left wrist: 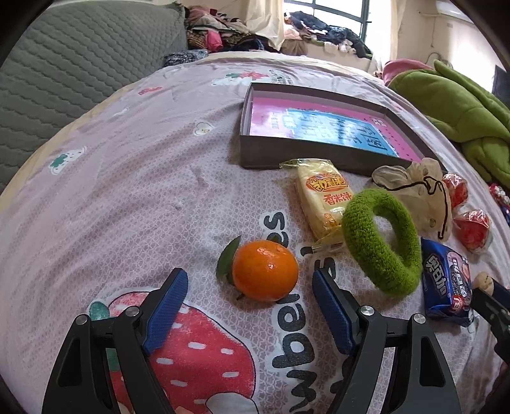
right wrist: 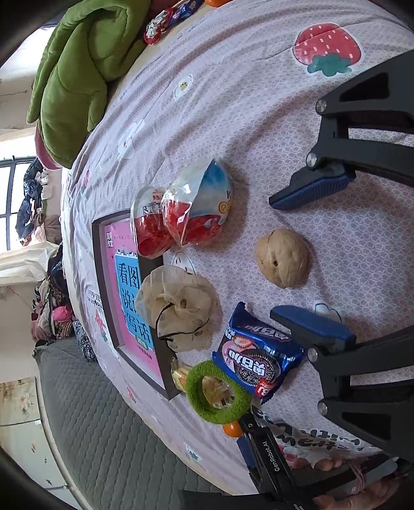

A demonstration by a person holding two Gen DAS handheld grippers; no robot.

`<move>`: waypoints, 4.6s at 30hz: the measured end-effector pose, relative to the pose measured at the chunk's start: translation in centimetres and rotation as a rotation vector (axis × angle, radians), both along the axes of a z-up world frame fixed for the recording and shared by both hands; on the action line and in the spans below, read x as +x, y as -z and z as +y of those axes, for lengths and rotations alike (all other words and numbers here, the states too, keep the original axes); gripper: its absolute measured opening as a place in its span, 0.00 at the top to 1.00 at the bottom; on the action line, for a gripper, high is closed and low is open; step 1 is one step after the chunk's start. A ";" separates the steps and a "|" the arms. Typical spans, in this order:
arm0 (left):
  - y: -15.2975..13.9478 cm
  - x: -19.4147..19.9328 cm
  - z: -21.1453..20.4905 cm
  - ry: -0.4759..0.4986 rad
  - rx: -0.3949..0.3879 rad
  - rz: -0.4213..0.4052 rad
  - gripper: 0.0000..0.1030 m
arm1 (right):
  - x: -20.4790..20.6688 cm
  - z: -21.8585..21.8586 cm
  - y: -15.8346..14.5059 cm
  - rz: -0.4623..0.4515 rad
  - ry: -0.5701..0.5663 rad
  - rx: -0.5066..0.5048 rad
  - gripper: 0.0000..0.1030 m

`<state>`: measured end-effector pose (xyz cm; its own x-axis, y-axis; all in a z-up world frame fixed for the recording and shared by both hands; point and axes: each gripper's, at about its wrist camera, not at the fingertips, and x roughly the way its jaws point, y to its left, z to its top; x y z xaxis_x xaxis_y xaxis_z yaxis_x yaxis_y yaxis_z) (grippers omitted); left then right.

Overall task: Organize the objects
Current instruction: 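Move left tool to the orange mandarin while right tool approaches the walnut, then close left tool on the mandarin while right tool closes on the walnut, then lift and carry the mandarin with left tool while right tool carries walnut toward tray, then lower and release the mandarin onto the book while right tool releases the walnut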

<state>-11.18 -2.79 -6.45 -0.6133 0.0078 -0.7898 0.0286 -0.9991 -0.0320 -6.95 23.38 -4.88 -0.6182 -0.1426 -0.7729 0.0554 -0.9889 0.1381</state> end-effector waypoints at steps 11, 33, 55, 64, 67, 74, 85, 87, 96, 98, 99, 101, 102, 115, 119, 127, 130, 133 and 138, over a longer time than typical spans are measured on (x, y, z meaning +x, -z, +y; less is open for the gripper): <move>0.3 0.0 0.2 0.053 0.032 0.006 0.54 | -0.2 -0.8 0.4 0.015 -0.027 0.044 0.56; -0.3 1.3 1.1 0.070 0.004 0.019 0.62 | 0.3 -1.3 -0.3 0.049 -0.066 0.037 0.64; -4.8 5.4 3.1 0.111 0.004 0.077 0.62 | 2.2 -2.9 -4.7 0.145 -0.101 0.013 0.64; -8.2 5.0 3.4 0.088 0.019 0.129 0.62 | 1.8 -3.7 -7.6 0.212 -0.136 -0.004 0.64; -9.3 4.5 3.6 0.080 0.017 0.151 0.62 | 1.5 -3.9 -8.4 0.225 -0.140 -0.008 0.64; -10.8 2.5 4.0 0.074 0.009 0.174 0.62 | 0.2 -4.1 -9.9 0.252 -0.148 -0.013 0.64; -12.6 -1.9 4.6 0.065 -0.020 0.203 0.62 | -3.7 -3.9 -11.9 0.287 -0.138 -0.019 0.64; -12.8 -2.9 4.8 0.067 -0.026 0.206 0.62 | -4.6 -3.9 -12.2 0.295 -0.132 -0.016 0.64; -12.7 -8.8 5.5 0.074 -0.025 0.171 0.62 | -9.9 -3.8 -13.1 0.304 -0.116 0.001 0.64; -12.7 -10.0 5.5 0.072 -0.037 0.170 0.62 | -11.1 -3.6 -13.0 0.298 -0.109 0.003 0.64; -12.6 -10.7 5.5 0.073 -0.040 0.168 0.62 | -11.7 -3.5 -13.0 0.293 -0.107 0.003 0.64; -12.3 -12.1 5.4 0.074 -0.035 0.155 0.62 | -13.0 -3.3 -12.8 0.279 -0.104 -0.003 0.64; -12.1 -12.5 5.4 0.070 -0.034 0.149 0.62 | -13.6 -3.3 -12.6 0.267 -0.108 -0.006 0.64; -7.0 -19.4 6.7 0.093 -0.036 -0.020 0.61 | -20.3 -4.5 -6.6 0.074 -0.116 0.024 0.64; -5.1 -20.5 6.3 0.091 -0.035 -0.079 0.61 | -21.8 -4.9 -4.7 0.016 -0.124 0.042 0.64; -2.8 -22.0 5.8 0.101 -0.032 -0.154 0.61 | -24.1 -5.5 -1.6 -0.090 -0.114 0.081 0.64; -2.0 -22.3 5.8 0.094 -0.038 -0.170 0.61 | -24.4 -5.4 -0.9 -0.113 -0.110 0.073 0.64; -1.3 -22.5 5.7 0.091 -0.011 -0.194 0.61 | -24.7 -5.2 -0.2 -0.142 -0.103 0.064 0.64; -1.3 -22.3 6.1 0.098 -0.026 -0.187 0.61 | -24.9 -5.1 0.2 -0.155 -0.107 0.078 0.64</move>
